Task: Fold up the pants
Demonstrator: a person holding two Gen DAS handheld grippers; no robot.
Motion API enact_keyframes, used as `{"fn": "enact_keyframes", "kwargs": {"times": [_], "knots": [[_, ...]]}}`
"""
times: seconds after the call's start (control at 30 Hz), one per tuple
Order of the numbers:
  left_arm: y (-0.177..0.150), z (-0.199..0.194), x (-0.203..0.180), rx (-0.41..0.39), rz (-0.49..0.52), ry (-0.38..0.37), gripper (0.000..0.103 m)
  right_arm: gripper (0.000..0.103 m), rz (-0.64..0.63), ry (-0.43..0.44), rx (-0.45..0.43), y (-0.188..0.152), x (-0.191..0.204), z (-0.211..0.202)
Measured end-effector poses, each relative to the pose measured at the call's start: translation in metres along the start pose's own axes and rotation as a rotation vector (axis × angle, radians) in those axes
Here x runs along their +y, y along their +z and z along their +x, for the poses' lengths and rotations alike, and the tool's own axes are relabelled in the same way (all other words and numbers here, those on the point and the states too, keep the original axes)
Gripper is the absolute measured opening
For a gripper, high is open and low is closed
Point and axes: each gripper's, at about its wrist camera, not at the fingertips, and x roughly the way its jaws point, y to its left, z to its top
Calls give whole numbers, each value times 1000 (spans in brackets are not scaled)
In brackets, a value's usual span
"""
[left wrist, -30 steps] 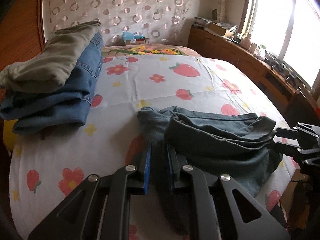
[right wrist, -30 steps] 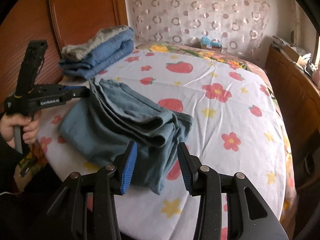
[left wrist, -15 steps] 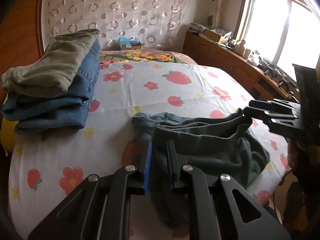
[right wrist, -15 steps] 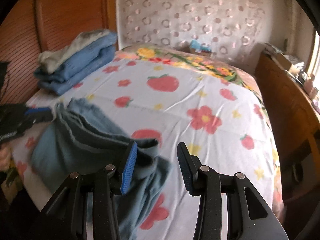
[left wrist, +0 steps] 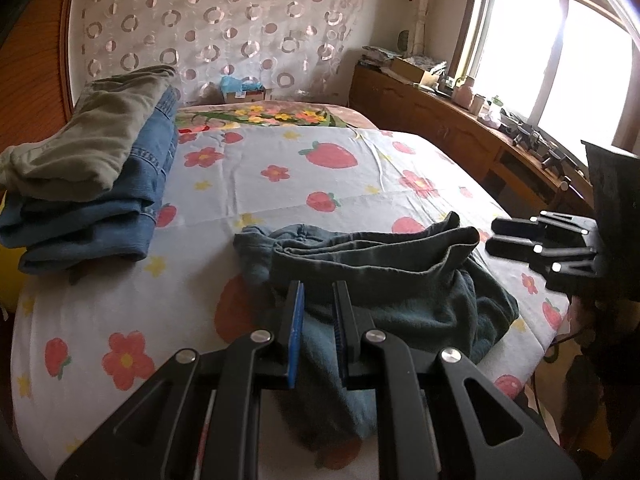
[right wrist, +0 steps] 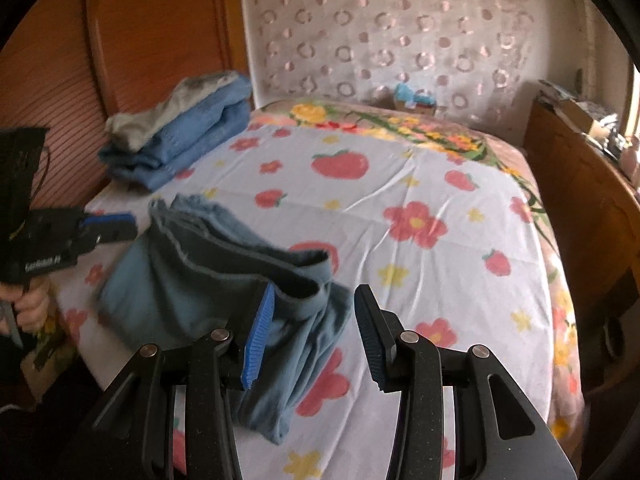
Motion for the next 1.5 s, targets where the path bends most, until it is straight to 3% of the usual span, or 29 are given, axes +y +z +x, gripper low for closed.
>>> {"fn": "enact_keyframes", "kwargs": {"times": [0.27, 0.3, 0.33, 0.43, 0.5, 0.63, 0.8, 0.9, 1.0, 1.27, 1.5], "knots": [[7, 13, 1, 26, 16, -6, 13, 42, -66, 27, 63, 3, 4, 30], [9, 15, 2, 30, 17, -6, 13, 34, -69, 32, 69, 6, 3, 34], [10, 17, 3, 33, 19, -6, 13, 15, -73, 39, 74, 8, 2, 37], [15, 26, 6, 42, 22, -1, 13, 6, -73, 73, 80, 14, -3, 47], [18, 29, 8, 44, 20, 3, 13, 5, -40, 62, 61, 19, -10, 49], [19, 32, 11, 42, 14, 6, 13, 5, 32, 51, 54, 24, -19, 56], [17, 26, 11, 38, 5, 13, 13, 5, 26, 26, 39, 23, -15, 57], [11, 18, 8, 30, 1, 7, 13, 23, 56, 33, 21, 21, -17, 46], [3, 9, 3, 24, 4, 5, 13, 31, 73, 37, -7, 15, -17, 27], [-26, -6, -9, 36, 13, -4, 13, 36, 105, 39, -7, -25, -6, -11], [-39, 1, -6, 61, 11, 21, 13, 37, 142, 73, 22, -55, 4, -16]]}}
